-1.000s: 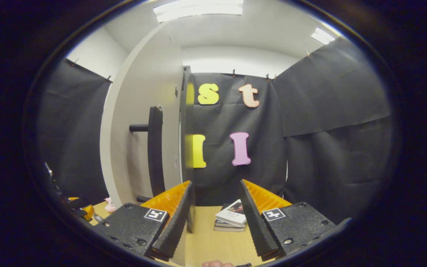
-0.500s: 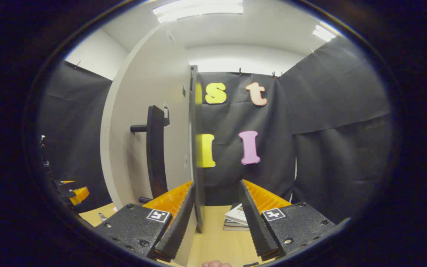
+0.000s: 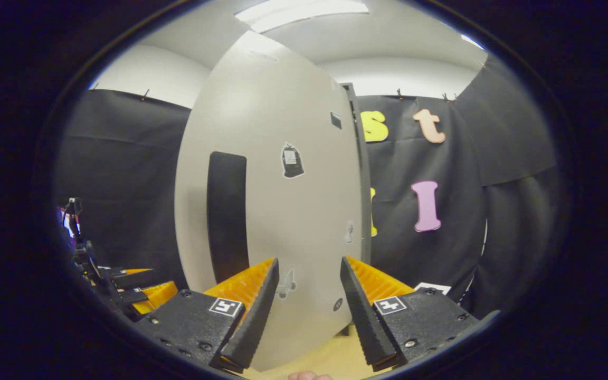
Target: Open the cabinet door with the right hand, grasp the bottle in the cabinet with the left hand and place it on the coaster, then close the cabinet door with the right hand.
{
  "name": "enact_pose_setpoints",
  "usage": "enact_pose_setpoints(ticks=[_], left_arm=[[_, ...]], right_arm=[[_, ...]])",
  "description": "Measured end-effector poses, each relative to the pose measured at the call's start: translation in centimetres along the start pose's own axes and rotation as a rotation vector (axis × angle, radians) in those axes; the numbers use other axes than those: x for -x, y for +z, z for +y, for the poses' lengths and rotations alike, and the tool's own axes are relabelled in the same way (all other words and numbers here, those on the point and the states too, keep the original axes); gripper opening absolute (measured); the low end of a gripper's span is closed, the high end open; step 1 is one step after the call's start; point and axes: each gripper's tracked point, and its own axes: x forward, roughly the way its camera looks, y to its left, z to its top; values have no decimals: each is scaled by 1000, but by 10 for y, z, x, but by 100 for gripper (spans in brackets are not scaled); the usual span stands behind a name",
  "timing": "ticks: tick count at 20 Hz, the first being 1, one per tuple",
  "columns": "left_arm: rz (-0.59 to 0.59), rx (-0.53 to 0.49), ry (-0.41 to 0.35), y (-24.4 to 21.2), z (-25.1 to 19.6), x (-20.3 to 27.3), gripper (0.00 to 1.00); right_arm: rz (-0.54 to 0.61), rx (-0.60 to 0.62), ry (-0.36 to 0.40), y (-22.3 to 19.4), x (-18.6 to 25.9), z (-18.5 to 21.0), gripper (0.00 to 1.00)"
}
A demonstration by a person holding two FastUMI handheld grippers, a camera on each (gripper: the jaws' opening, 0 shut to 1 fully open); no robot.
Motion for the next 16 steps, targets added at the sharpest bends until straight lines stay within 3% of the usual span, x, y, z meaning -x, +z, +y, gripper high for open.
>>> enact_pose_setpoints(ticks=[8,16], left_arm=[[12,-13,20,-8,19,14,97],[27,-10,63,-15,41,21,98]], right_arm=[[28,-40,127,-17,-94,83,77],[39,-54,60,-26,-172,108,78]])
